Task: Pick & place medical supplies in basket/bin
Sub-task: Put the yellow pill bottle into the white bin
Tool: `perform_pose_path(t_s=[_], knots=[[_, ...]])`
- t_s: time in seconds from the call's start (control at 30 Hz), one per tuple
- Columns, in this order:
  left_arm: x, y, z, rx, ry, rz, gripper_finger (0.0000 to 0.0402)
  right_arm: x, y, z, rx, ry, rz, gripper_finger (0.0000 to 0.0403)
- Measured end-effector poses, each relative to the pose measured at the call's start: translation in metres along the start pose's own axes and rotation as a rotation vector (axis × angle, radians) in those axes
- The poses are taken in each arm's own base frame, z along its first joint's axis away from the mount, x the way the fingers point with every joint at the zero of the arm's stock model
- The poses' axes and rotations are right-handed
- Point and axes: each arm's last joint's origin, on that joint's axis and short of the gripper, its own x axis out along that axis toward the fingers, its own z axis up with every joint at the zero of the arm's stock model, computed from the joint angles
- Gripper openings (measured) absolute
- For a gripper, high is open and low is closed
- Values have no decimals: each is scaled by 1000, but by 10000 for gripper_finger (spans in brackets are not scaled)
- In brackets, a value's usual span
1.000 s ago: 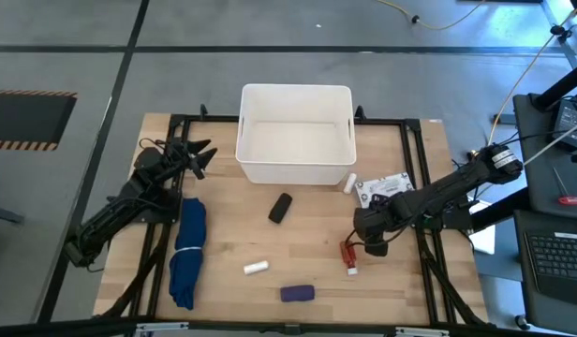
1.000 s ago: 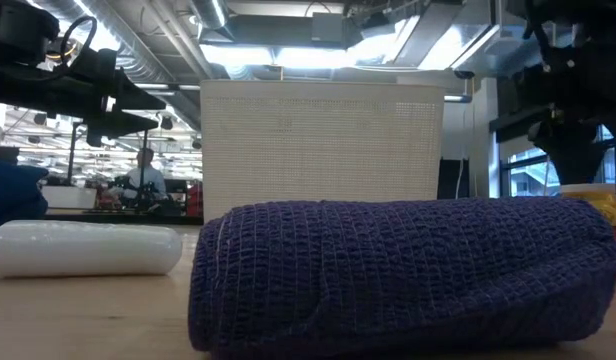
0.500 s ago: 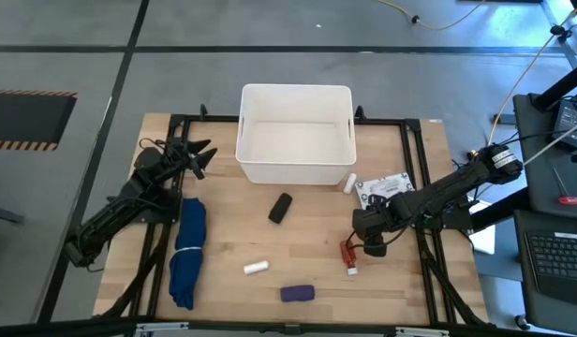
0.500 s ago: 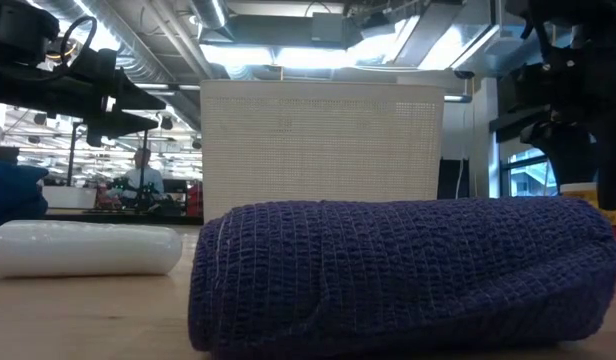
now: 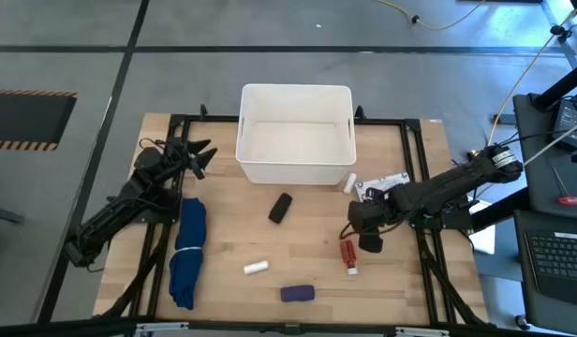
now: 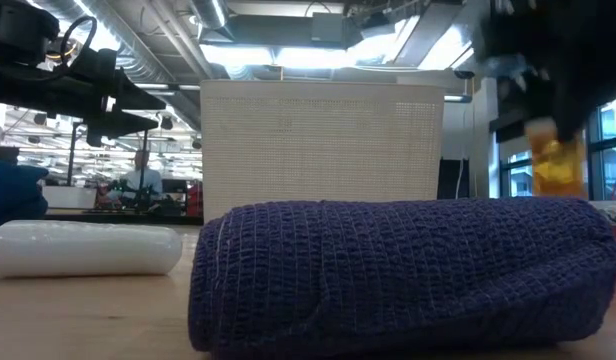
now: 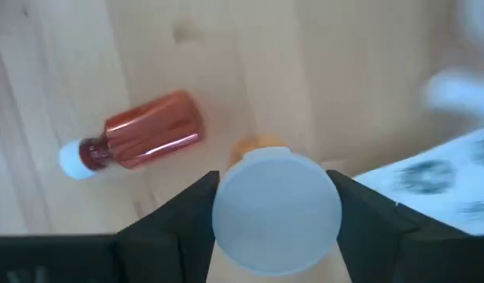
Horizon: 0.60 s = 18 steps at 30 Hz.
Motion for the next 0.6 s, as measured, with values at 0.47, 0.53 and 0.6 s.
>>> perform_pose_path(t_s=[0.47,0.53,0.6], knots=[[0,0,0,1,-4,-2,253,-192,-86,81,22,-648,-399,212],[0,0,0,0,-5,-2,253,-210,-100,88,43,-721,-446,210],[0,0,0,0,-5,-3,253,-221,-115,98,45,-756,-505,203]])
